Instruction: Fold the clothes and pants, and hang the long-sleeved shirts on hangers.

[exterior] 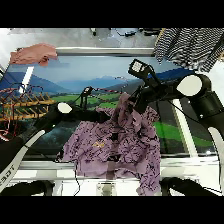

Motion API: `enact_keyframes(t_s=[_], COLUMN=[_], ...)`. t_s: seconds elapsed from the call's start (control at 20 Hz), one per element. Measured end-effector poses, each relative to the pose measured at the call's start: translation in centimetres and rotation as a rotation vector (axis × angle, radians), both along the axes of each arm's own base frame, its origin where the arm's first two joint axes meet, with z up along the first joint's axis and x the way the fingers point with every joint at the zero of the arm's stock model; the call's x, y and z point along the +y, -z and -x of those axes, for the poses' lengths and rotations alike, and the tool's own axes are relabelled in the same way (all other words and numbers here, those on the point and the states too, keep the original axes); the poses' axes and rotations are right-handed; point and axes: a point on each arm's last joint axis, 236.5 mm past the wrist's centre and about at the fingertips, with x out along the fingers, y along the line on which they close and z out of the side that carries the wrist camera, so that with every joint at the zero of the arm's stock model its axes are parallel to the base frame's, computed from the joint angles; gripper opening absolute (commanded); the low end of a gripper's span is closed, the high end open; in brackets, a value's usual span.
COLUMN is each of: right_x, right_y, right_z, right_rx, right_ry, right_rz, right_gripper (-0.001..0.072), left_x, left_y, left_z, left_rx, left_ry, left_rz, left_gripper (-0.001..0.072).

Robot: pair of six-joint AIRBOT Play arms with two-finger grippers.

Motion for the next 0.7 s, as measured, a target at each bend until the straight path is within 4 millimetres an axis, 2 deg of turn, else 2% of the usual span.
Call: enact_keyframes(t_s=[0.15,0.4,0.6,0.65,0.7], right_x=[0.0,0.1,0.1,0.2,0.2], right_y=[0.0,-0.1,0.0,-0.1,-0.1], right_z=[0.0,0.0,0.1,0.2,0.2], right_rx=[0.001,0.000,0.003,0.005,0.006], right_ry=[0.000,-0.001,-0.002,-0.004,-0.004], right_rz=[-0.002,-0.003,-0.003,-0.007,-0.011], right_gripper=[0.0028,0.0029,0.0029,0.0029,0.0029], left_x=[0.1,1.6,1.0,0.8,0.6], left_y=[0.1,0.2,1.3,1.5,1.8], left_z=[-0.3,-0.5,0.1,0.2,0.2], left_rx=[0.013,0.008,0.025,0.029,0.036], left_ry=[-0.021,-0.043,-0.026,-0.028,-0.029], left_rz=[0.008,-0.049,-0.073,-0.073,-0.072], left_gripper=[0.0441,0.0439,0.0439,0.0413,0.0318])
